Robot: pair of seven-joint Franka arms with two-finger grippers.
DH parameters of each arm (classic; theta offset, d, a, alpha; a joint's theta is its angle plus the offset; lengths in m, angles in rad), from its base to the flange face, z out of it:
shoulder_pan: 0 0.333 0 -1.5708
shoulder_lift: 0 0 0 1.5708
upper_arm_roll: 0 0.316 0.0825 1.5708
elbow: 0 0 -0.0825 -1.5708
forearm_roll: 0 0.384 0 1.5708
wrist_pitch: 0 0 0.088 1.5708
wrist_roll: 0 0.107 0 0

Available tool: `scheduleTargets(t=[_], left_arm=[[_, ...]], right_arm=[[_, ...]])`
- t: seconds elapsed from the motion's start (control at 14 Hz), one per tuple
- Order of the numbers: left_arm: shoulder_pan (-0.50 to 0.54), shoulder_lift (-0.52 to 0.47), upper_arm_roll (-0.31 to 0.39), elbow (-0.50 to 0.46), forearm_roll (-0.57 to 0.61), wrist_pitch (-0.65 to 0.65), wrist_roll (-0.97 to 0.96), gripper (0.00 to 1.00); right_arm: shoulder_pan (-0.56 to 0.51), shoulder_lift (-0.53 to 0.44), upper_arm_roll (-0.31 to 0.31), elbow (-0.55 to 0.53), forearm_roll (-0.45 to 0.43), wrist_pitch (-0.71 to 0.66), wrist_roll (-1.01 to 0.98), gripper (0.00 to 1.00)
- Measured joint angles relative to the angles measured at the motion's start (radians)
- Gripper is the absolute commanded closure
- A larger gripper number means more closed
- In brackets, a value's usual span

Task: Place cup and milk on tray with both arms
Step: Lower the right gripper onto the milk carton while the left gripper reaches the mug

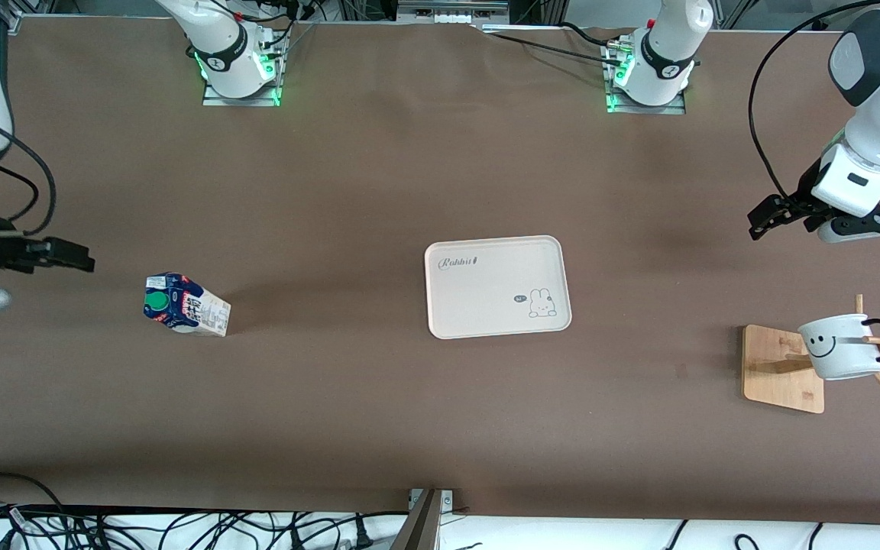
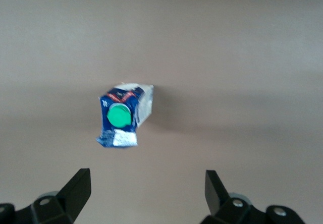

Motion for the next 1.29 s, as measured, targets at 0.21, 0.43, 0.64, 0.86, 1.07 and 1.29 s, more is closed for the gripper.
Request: scheduleTargets(t=[0.21, 0.43, 0.64, 0.86, 1.07, 1.29], left_arm=[[0.000, 0.042, 0.000, -0.001, 0.000, 0.111, 0.000, 0.00], [0.000, 0.098, 0.001, -0.001, 0.000, 0.246, 0.004, 0.00], [0.007, 0.149, 0.002, -0.002, 0.000, 0.375, 0.047, 0.00], [0.018, 0.200, 0.010, -0.010, 0.020, 0.523, 0.107, 0.00], [0.030, 0.249, 0.013, -0.011, 0.042, 0.616, 0.126, 0.00], [0.032, 0.277, 0.013, -0.010, 0.087, 0.682, 0.126, 0.00]], right_arm=[[0.000, 0.041, 0.001, 0.000, 0.040, 0.016, 0.000, 0.00], [0.001, 0.068, 0.005, 0.000, 0.046, 0.048, 0.000, 0.00], [0.010, 0.097, 0.008, 0.000, 0.050, 0.076, 0.000, 0.00], [0.016, 0.127, 0.008, 0.000, 0.122, 0.088, 0.000, 0.00], [0.016, 0.161, 0.008, 0.000, 0.134, 0.113, 0.000, 0.00], [0.018, 0.194, 0.008, 0.000, 0.134, 0.131, 0.000, 0.00]])
